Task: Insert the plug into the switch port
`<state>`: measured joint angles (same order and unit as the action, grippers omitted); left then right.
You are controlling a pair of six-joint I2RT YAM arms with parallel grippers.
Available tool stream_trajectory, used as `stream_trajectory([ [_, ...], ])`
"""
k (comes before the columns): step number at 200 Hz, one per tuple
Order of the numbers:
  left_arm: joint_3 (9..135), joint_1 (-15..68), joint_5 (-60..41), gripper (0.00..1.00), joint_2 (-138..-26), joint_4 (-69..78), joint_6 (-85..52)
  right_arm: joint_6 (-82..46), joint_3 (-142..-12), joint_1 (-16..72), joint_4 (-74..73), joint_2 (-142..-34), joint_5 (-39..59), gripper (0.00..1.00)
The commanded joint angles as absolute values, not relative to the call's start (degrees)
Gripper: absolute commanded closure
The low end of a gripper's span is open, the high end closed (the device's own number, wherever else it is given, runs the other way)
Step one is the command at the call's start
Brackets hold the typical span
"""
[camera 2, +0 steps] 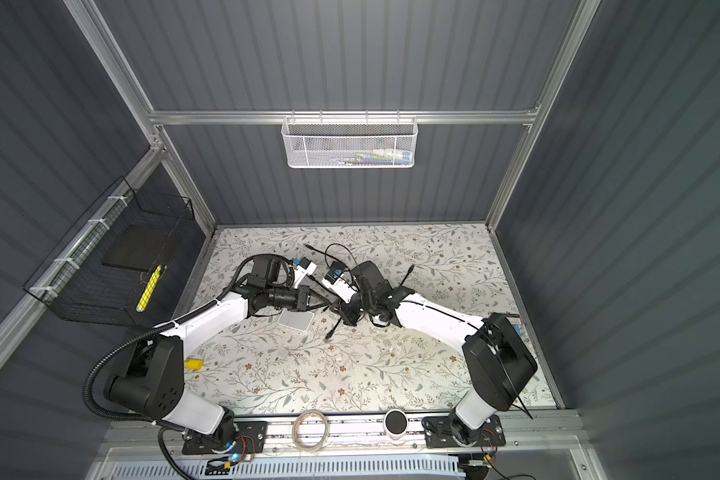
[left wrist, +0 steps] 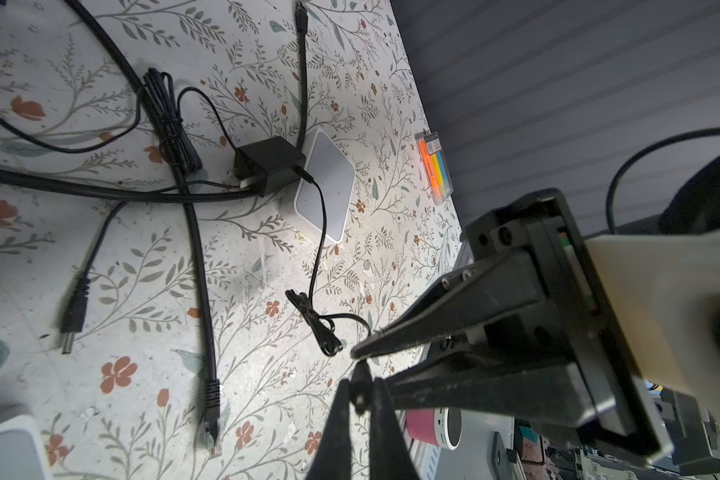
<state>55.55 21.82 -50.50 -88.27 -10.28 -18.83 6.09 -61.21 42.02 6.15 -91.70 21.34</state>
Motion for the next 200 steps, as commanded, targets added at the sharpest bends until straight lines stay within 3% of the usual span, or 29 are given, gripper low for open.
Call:
stream_trajectory([
  [1,54.5,21.8,-52.1,1.0,-88.4,-8.8,-19.5,5.0,-62.6,42.6,5.2,-93.0,22.2,0.82],
  [117,53.4,21.8,-51.5,1.0,-87.0,-8.2,-19.9,3.5,-62.8,42.7,4.6,-93.9,21.7,1.0],
  [146,53.4,21.8,-49.8,0.91,-85.1,-7.2,-20.9,3.2,-62.2,42.6,4.9,-93.8,21.5,1.0],
  [169,54.2,21.7,-47.0,0.67,-83.9,-8.6,-20.7,2.9,-61.6,42.6,5.1,-94.0,20.9,1.0],
  [200,54.0,17.6,-41.4,0.53,-79.7,-9.7,-21.8,3.3,-61.9,42.8,8.0,-95.3,18.7,1.0],
])
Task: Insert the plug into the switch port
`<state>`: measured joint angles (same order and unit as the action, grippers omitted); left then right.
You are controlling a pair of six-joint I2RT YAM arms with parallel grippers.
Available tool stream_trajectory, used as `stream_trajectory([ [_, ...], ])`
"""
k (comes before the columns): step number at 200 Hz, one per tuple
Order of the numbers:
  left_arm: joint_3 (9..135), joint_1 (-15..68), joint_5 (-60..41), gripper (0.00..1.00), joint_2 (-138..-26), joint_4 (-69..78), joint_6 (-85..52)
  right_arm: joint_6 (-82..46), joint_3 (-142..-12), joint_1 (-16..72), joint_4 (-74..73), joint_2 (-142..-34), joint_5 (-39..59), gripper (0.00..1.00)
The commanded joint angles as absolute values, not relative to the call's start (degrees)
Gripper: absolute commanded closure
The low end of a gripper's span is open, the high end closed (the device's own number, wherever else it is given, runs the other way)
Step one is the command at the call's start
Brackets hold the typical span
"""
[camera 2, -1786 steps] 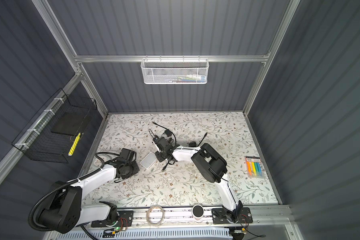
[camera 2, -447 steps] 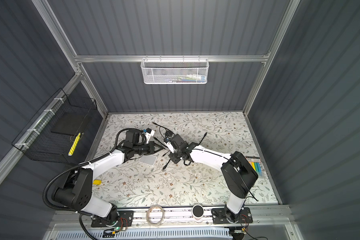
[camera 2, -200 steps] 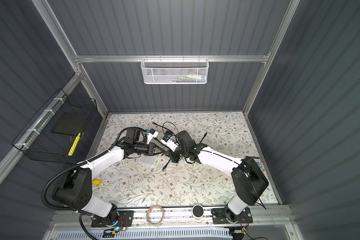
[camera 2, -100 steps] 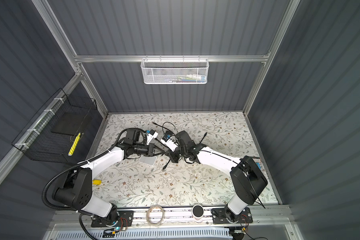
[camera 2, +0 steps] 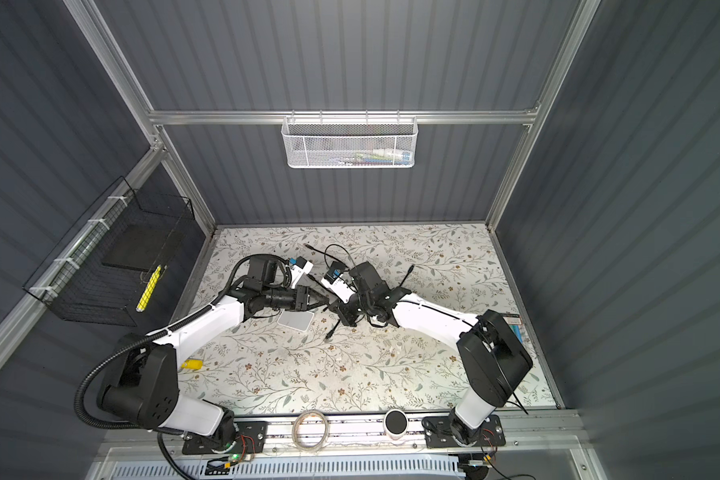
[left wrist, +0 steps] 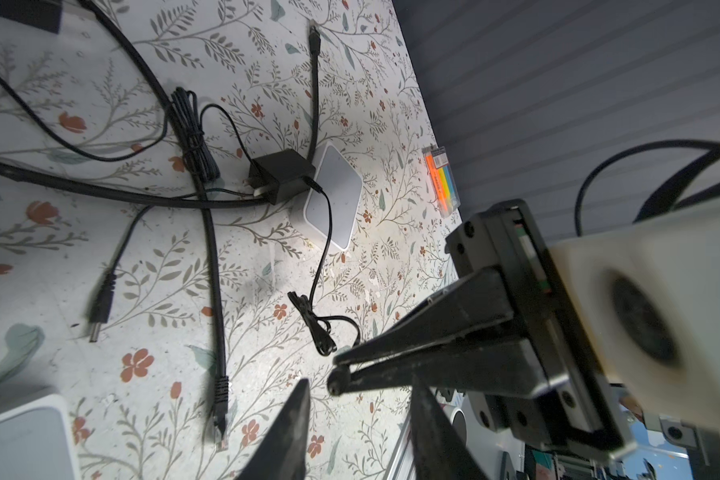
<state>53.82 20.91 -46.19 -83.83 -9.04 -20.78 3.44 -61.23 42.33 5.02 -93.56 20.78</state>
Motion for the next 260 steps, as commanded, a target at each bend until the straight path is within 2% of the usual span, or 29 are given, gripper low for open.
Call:
stream_trajectory([
  [1,53.9,17.3,-41.1,0.53,-79.6,-9.8,-21.9,3.4,-61.9,42.8,8.1,-95.4,18.1,1.0],
  [42,52.1,7.7,-26.7,0.51,-78.0,-16.7,-25.1,6.5,-67.4,44.4,17.1,-101.2,12.3,1.0],
  [84,43.4,0.0,-22.2,0.51,-80.3,-10.0,-30.7,9.1,-77.3,45.9,25.6,-109.2,10.5,1.0],
  [110,42.0,-0.3,-23.6,0.52,-82.6,-5.8,-32.9,9.8,-80.7,46.6,26.8,-112.6,12.3,1.0],
  [165,44.0,-0.3,-25.7,0.54,-86.3,-6.2,-30.1,11.6,-85.0,47.4,28.4,-118.9,13.2,1.0],
  [260,42.9,0.2,-29.8,0.62,-91.6,-2.7,-30.0,13.9,-88.1,49.2,29.9,-122.1,12.8,1.0],
])
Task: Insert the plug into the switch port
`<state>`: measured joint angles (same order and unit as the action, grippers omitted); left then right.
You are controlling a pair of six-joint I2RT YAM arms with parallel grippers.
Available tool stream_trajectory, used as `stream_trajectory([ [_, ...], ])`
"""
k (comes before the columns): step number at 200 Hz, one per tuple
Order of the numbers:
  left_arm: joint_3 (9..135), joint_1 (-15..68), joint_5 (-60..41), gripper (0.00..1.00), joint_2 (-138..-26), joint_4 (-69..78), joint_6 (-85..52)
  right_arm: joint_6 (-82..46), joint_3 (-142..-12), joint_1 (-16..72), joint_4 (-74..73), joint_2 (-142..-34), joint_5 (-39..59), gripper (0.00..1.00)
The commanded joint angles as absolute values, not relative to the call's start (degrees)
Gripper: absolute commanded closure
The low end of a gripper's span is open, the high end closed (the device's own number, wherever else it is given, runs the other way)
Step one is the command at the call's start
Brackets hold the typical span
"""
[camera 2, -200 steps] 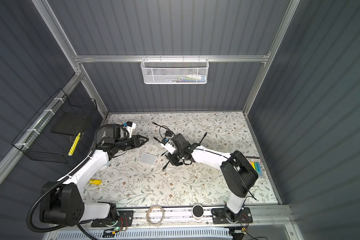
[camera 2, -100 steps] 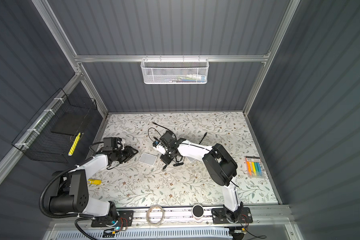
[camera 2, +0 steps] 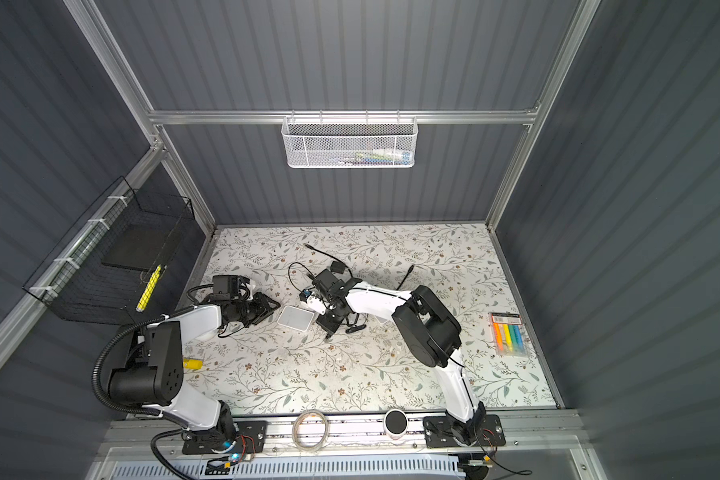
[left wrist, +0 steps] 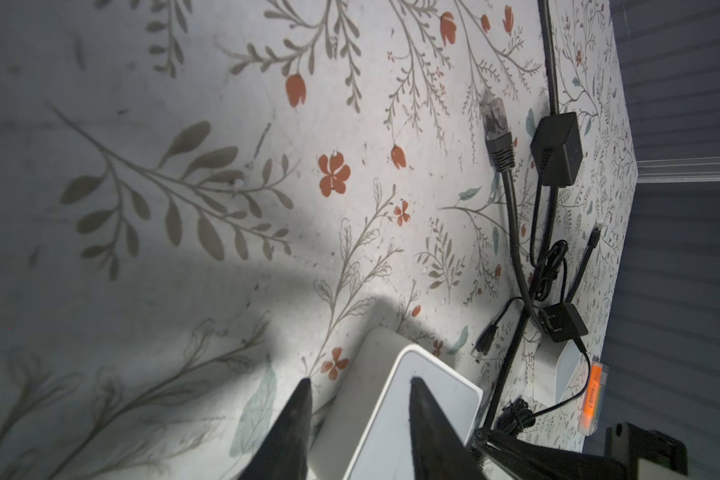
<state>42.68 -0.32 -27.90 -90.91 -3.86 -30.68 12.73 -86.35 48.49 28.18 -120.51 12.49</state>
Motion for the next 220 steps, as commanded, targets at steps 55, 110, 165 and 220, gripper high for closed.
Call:
stream_trajectory([
  [55,43.5,2.2,-30.3,0.64,-93.4,-2.9,-29.0,14.8,-91.2,49.6,32.3,-124.5,11.3,1.0],
  [110,43.4,2.5,-30.2,0.66,-94.3,-2.9,-28.4,14.9,-93.5,49.8,33.7,-126.3,10.8,1.0],
  [165,43.2,2.6,-30.9,0.68,-95.4,-1.8,-28.2,15.1,-94.4,50.2,34.1,-126.8,11.1,1.0],
  [220,43.7,3.8,-31.4,0.68,-96.3,-1.9,-27.3,15.2,-94.7,50.5,34.0,-126.5,10.8,1.0],
])
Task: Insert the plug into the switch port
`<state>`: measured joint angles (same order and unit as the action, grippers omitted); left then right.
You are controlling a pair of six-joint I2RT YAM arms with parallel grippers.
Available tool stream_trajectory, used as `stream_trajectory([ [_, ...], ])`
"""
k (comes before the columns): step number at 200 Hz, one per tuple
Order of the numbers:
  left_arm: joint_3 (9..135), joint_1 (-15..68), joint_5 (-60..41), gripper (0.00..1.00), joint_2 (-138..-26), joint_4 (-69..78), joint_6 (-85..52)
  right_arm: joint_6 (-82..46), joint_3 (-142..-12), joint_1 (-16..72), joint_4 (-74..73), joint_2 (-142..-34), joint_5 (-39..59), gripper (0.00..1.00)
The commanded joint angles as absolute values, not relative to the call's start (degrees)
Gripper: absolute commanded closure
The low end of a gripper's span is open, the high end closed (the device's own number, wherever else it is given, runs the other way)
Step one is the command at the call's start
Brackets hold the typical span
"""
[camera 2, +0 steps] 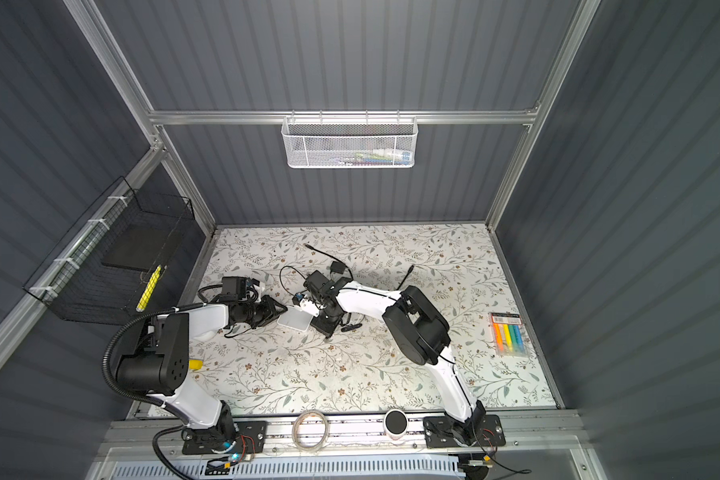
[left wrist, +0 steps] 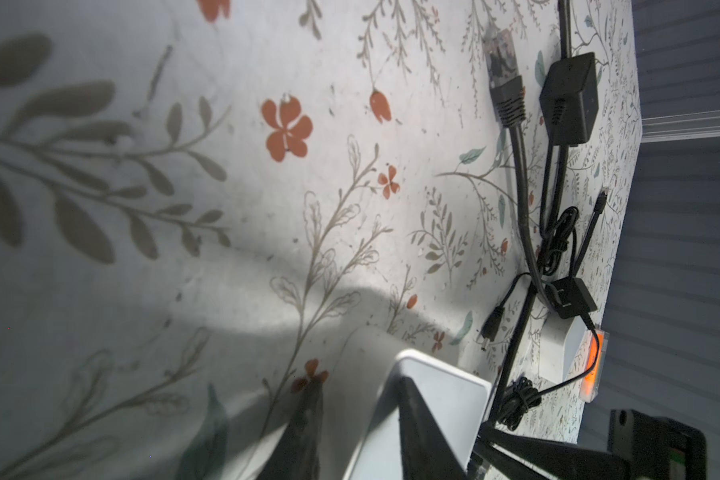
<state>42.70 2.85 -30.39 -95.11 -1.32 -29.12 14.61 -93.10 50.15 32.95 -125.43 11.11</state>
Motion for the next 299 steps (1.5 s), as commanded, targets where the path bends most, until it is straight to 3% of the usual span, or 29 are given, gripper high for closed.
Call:
stream_trajectory([
  [1,43.8,3.8,-31.4,0.68,-96.3,-1.9,-27.3,15.2,-94.7,50.5,33.9,-126.5,10.8,1.0],
  [299,44.6,7.6,-28.5,0.75,-99.6,-3.9,-23.9,14.9,-97.3,50.4,36.1,-123.8,6.5,1.0],
])
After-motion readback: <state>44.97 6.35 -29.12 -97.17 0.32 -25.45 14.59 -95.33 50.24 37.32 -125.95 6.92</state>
